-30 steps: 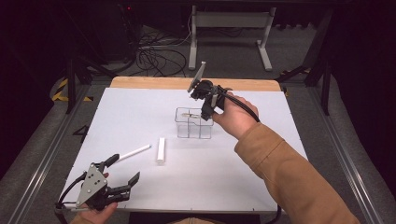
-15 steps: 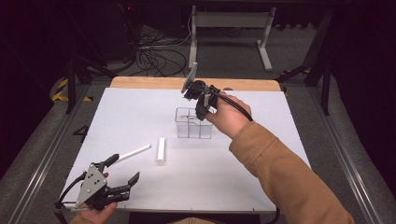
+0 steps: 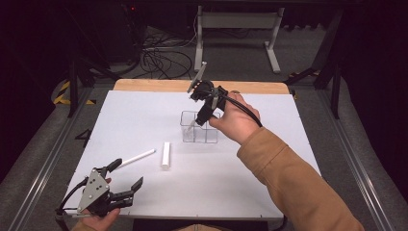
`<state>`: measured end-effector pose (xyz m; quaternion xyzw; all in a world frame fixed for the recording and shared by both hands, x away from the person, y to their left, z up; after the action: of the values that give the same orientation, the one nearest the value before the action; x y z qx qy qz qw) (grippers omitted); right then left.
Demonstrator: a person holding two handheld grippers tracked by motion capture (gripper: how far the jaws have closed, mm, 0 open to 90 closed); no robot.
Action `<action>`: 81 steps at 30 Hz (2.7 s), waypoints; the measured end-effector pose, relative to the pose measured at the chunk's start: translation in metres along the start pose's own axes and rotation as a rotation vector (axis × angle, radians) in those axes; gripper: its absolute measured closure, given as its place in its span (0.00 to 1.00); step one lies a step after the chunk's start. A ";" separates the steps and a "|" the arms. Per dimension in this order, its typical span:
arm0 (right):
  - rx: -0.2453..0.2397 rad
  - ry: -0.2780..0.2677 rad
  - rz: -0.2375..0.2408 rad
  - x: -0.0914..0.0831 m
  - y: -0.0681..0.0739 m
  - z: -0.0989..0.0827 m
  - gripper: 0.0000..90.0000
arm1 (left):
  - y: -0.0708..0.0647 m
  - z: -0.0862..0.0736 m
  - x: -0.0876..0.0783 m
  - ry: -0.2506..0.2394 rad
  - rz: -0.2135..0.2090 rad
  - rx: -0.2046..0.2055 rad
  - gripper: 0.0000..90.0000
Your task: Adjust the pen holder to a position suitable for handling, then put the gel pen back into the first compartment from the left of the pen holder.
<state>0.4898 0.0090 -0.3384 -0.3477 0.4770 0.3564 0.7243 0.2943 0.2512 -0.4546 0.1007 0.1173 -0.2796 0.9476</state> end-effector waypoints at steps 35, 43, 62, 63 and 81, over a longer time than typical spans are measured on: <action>-0.001 -0.440 0.000 -0.048 0.007 -0.057 0.00 | 0.002 0.002 0.006 0.027 -0.004 0.006 0.15; 0.040 -0.553 -0.018 -0.059 0.002 -0.075 0.00 | 0.006 0.005 0.006 0.028 -0.002 0.000 0.15; 0.084 -0.681 -0.022 -0.054 0.004 -0.131 0.00 | 0.013 0.012 0.007 0.106 -0.010 0.011 0.14; 0.085 -0.701 -0.015 -0.054 0.004 -0.135 0.00 | 0.014 0.013 0.007 0.107 -0.016 0.010 0.13; 0.134 -0.866 -0.015 -0.023 0.002 -0.209 0.00 | 0.028 0.025 0.014 0.105 -0.036 0.022 0.17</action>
<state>0.3891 -0.1705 -0.3803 -0.1219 0.1487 0.4324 0.8810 0.3251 0.2606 -0.4315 0.1236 0.1654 -0.2923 0.9338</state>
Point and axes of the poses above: each handheld gripper's, and its own axes: x roughly forward along the jaws, z roughly out of its top, y roughly to its left, the point moved 6 cm from there along x, roughly forward along the jaws, and after that the axes turned 2 degrees about y, right-handed, at the moved point
